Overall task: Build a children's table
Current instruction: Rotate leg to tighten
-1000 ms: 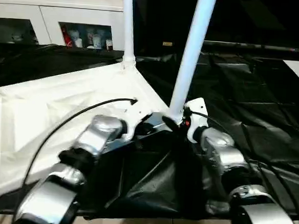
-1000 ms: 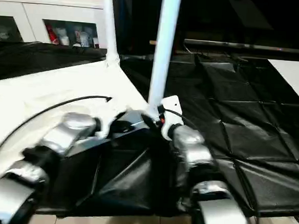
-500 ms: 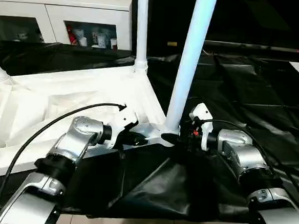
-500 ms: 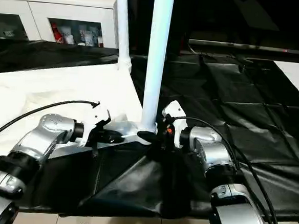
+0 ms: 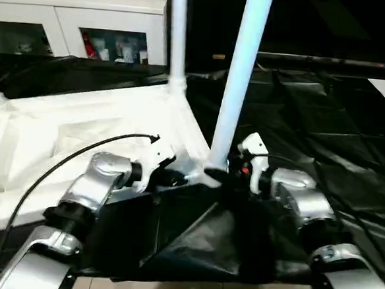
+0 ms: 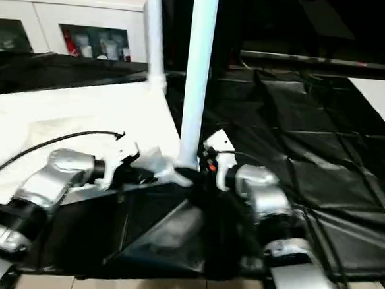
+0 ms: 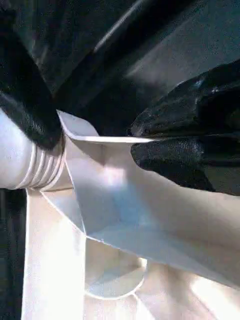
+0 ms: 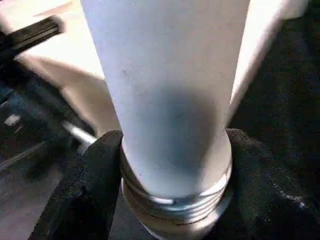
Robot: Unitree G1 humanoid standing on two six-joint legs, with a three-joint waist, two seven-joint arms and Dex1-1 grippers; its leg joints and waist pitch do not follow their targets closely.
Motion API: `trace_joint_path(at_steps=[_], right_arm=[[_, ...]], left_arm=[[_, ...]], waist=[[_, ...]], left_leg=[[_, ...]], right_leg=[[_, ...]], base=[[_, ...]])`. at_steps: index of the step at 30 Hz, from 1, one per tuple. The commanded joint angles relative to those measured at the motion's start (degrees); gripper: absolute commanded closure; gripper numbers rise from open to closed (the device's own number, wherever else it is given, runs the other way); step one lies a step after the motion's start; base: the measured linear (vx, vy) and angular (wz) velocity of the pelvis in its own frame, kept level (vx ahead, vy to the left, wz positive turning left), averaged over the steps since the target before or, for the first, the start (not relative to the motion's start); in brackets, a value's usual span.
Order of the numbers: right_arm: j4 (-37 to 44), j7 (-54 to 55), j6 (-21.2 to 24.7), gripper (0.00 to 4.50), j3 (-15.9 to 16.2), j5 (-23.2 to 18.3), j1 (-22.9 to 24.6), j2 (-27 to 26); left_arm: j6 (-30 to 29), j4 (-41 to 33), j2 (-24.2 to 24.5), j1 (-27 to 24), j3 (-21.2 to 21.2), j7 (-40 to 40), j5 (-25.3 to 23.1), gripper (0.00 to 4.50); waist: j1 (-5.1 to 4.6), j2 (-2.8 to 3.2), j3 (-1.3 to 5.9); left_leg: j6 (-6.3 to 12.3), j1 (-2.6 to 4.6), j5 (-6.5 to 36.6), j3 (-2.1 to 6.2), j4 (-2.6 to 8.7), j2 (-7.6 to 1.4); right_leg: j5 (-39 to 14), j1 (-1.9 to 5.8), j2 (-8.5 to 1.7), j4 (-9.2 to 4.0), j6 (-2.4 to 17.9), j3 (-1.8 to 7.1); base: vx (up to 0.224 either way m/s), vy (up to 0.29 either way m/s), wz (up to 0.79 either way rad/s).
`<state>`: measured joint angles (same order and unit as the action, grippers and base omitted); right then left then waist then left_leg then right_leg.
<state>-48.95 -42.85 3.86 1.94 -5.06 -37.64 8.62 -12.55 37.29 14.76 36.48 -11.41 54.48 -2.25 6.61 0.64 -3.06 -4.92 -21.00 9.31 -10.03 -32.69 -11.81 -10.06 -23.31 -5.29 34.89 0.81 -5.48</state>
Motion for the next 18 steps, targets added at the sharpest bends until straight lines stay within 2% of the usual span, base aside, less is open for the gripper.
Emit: trace_joint_path(at_steps=[1, 2, 3, 4, 5, 6, 9, 12, 13, 17, 18], right_arm=[[-2.79, 9.46, 2.09, 1.73, -1.43, 0.13, 0.30, -2.48], [-3.59, 14.88, 2.57, 1.73, -3.27, -0.79, 0.02, -4.69], [-3.93, 17.36, 2.73, 1.73, -3.88, -0.92, -0.14, -5.59], [-4.16, 18.81, 2.78, 1.73, -4.16, -0.92, -0.27, -6.11], [-4.50, 20.71, 2.91, 1.73, -4.46, -0.90, -0.49, -6.80], [-5.03, 24.00, 2.46, 1.73, -5.10, -1.12, -0.95, -8.85], [-5.01, 24.17, 2.06, 1.73, -4.44, -1.02, -1.26, -11.10], [-3.92, 22.65, -0.53, 1.73, -2.59, 0.84, -1.08, -11.75], [-3.64, 21.82, -0.91, 1.18, -2.60, 0.77, -1.09, -11.75], [-2.47, 15.27, -2.56, 0.94, -1.58, 0.65, -1.27, -9.04], [-2.42, 13.39, -2.78, 0.69, -0.93, 1.12, -1.37, -7.70]], left_arm=[[-1.32, 2.21, -3.64, 2.11, 1.45, -6.66, 0.58, 4.50], [-3.11, 4.61, -5.38, 3.68, 2.04, -11.59, -0.21, 4.50], [-3.63, 5.61, -6.13, 4.33, 2.31, -14.09, -0.61, 4.50], [-3.82, 6.20, -6.54, 4.72, 2.45, -15.52, -0.83, 4.50], [-3.78, 6.75, -7.00, 5.11, 2.46, -16.45, -0.96, 4.50], [-3.45, 7.73, -8.33, 5.90, 2.68, -18.70, -0.93, 4.50], [-0.61, 7.63, -9.05, 6.08, 1.37, -17.55, -1.81, 4.50], [-0.87, 7.43, -9.60, 6.11, 1.75, -16.57, -0.98, 4.50], [-0.45, 7.40, -9.52, 6.08, 1.59, -16.03, -0.91, 4.50], [0.67, 6.87, -8.18, 5.40, 1.33, -13.10, -0.14, 4.50], [1.05, 6.55, -7.64, 5.11, 1.31, -11.79, 0.16, 4.50]], waist=[[0.03, -0.51, 3.71], [-0.13, -0.46, 3.66], [-0.08, -0.60, 3.74], [-0.03, -0.37, 3.75], [-0.02, -0.50, 3.80], [-0.03, -0.31, 3.78], [-0.07, -0.42, 3.80], [-0.07, -0.51, 3.72], [-0.07, -0.51, 3.72], [-0.08, -0.67, 3.78], [-0.09, -0.65, 3.81]], left_leg=[[0.77, 0.67, 14.46, 0.34, 3.83, -1.31], [0.64, 0.59, 14.43, 0.24, 3.81, -1.27], [0.28, 0.78, 14.76, 0.31, 3.78, -1.17], [0.36, 0.67, 14.58, 0.30, 3.75, -1.16], [0.60, 0.64, 14.37, 0.29, 3.76, -1.17], [0.74, 0.63, 14.28, 0.27, 3.74, -1.16], [1.14, 0.41, 14.55, 0.30, 3.76, -1.05], [1.31, 0.41, 15.22, 0.32, 3.83, -1.10], [1.31, 0.41, 15.22, 0.32, 3.83, -1.10], [2.13, 0.17, 14.51, 0.29, 3.77, -1.11], [2.29, 0.13, 13.96, 0.28, 3.72, -1.12]], right_leg=[[-19.70, 2.77, -3.55, -4.99, 9.65, 2.87], [-19.62, 2.70, -3.51, -5.01, 9.56, 2.96], [-20.46, 2.76, -3.61, -5.16, 9.24, 2.88], [-20.24, 2.80, -3.66, -5.20, 9.19, 2.91], [-19.47, 2.79, -3.56, -5.18, 8.98, 2.90], [-18.97, 2.75, -3.52, -5.17, 9.10, 2.92], [-18.41, 2.90, -3.52, -5.25, 8.81, 2.82], [-19.11, 2.90, -3.55, -5.29, 8.61, 2.81], [-19.11, 2.90, -3.55, -5.29, 8.61, 2.81], [-17.30, 3.12, -3.52, -5.04, 8.96, 2.82], [-17.05, 3.21, -3.52, -5.03, 9.11, 2.79]], base=[[0.000, 0.000, 0.00], [0.000, 0.000, 0.00], [0.000, 0.000, 0.00], [0.000, 0.000, 0.00], [0.000, 0.000, 0.00], [0.000, 0.000, 0.00], [0.000, 0.000, 0.00], [0.000, 0.000, 0.00], [0.000, 0.000, 0.00], [0.000, 0.000, 0.00], [0.000, 0.000, 0.00]])
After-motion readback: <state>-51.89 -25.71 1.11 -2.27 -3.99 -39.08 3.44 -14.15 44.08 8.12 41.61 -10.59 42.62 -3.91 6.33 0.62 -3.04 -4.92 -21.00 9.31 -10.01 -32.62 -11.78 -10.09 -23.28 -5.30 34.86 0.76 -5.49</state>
